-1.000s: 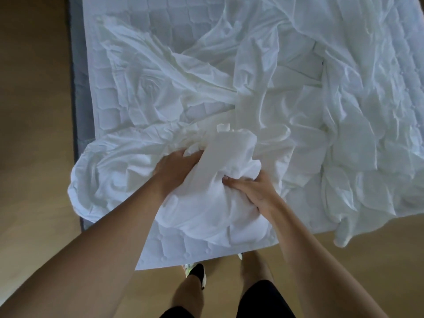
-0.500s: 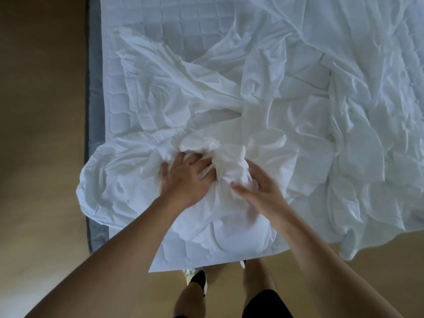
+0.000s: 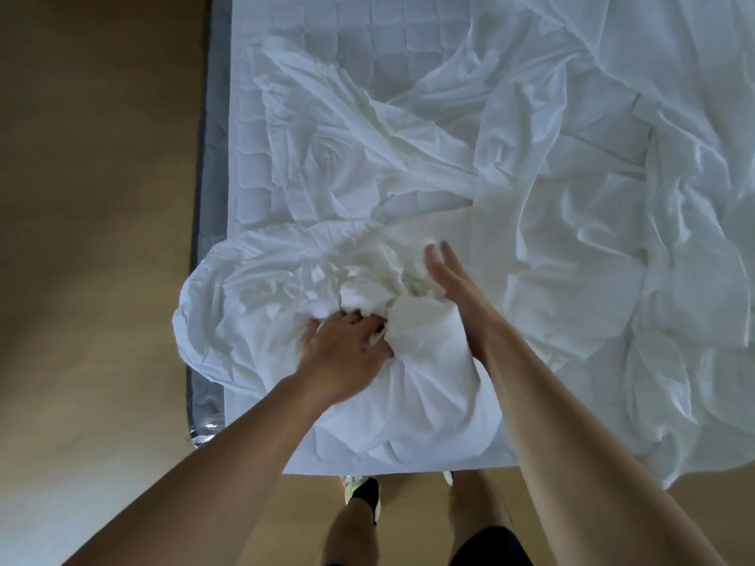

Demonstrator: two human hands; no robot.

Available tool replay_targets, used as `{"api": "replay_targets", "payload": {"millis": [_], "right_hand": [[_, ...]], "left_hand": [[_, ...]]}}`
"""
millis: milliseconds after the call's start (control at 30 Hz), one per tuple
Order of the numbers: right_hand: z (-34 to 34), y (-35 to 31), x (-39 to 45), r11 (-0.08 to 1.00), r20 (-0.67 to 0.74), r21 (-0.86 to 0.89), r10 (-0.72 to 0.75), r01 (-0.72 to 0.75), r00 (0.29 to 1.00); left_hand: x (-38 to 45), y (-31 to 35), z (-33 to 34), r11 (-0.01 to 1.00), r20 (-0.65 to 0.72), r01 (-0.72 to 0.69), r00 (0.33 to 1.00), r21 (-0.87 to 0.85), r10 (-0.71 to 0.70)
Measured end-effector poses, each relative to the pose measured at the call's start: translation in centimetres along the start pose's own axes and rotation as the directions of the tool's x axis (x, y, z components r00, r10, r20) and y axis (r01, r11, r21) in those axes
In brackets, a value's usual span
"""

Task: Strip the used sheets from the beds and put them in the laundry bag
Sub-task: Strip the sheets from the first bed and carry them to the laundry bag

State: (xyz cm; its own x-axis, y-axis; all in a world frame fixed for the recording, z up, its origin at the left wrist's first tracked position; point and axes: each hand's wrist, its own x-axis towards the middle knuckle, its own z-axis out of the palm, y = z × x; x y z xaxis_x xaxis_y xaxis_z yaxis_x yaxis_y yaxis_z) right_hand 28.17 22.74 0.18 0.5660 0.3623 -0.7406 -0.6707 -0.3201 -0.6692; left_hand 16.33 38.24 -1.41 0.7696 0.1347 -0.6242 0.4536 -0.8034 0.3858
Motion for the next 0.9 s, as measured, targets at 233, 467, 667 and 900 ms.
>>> {"api": "replay_targets", "payload": {"millis": [233,467,667,900], "right_hand": [[5.3,-0.3,1.1,0.453,0.049,-0.89,-0.007,0.047,0.999],[7.0,2.1,0.3,0.452,-0.047,-0.891,-0.167,0.034,0.985],[5.5,4.7,-0.8,0.5,-0.037,-0.849,-0.383,0.174,0.923],[1.6,8.4,-5.1,0.564,-0.04,-0.709,-0.632,0.424,0.774]], "left_hand": [[-1.6,-2.3,1.3,0.992,-0.136,-0.127,0.983,-0.003,0.125],[-7.9,-7.9,3.8,0.804,-0.526,0.006,0.754,-0.595,-0.394],[-4.5,-8.8,1.2,0.209,0.118,0.273,0.827,-0.939,-0.55],[-2.0,-5.3,-1.4,0.009,0.117,0.146,0.829,-0.989,-0.547]]}}
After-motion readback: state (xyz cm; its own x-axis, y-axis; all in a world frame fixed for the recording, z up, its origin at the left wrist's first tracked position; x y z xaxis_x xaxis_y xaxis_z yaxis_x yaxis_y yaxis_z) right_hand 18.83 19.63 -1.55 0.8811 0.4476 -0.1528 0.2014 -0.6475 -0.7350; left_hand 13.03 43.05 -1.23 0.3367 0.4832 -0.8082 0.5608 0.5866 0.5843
